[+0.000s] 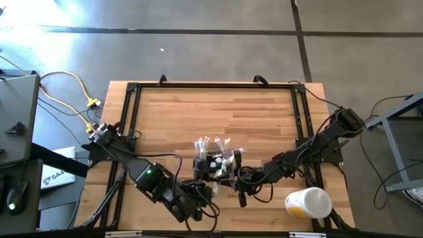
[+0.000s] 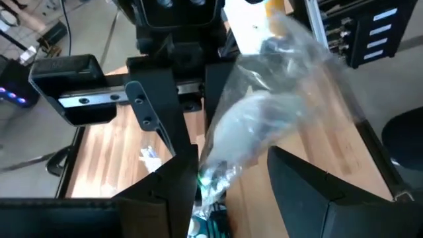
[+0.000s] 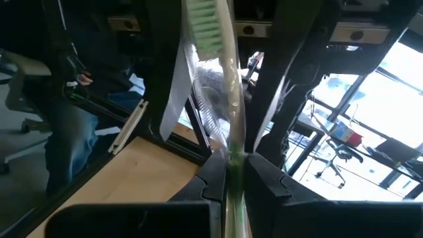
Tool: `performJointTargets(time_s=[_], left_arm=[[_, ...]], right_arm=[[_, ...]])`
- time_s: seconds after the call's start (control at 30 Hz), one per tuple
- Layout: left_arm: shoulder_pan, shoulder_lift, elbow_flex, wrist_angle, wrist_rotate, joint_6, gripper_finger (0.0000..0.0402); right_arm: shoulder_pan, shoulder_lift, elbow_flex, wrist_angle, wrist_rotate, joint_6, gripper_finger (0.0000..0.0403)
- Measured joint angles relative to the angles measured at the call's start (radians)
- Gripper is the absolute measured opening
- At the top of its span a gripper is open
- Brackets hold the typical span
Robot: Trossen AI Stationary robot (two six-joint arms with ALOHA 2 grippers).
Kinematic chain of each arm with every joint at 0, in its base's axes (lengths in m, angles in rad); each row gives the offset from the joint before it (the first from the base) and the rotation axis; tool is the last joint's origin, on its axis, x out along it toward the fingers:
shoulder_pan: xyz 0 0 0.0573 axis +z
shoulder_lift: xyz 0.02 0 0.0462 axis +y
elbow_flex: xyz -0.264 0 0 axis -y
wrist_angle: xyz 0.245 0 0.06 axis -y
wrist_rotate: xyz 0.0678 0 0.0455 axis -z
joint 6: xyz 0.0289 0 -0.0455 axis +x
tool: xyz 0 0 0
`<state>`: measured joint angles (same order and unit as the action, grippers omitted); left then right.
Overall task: Pick & Place toothbrushing station
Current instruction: Put the green toothbrush into the wire organizer
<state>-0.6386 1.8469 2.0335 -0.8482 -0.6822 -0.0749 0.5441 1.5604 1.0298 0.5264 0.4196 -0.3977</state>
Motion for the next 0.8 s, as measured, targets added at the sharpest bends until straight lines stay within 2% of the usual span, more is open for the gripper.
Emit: performJointTargets(time_s=[0.53,0.67,0.8], left_arm=[[-0.004,0.009,0.001,0.045,-0.035,0.045,0.0170],[-0.024,0.010,0.001,0.038,-0.087,0.071,0.0133],[-0.042,0.014,0.001,0.039,-0.115,0.103,0.0069]], right_arm=[[0.000,0.000,0.000,-0.013,0.001,0.003,0.0020],[0.000,0.000,0.000,-0.022,0.001,0.008,0.0021],[0.000,0.000,0.000,-0.028,-0.002,0.008,0.0021]])
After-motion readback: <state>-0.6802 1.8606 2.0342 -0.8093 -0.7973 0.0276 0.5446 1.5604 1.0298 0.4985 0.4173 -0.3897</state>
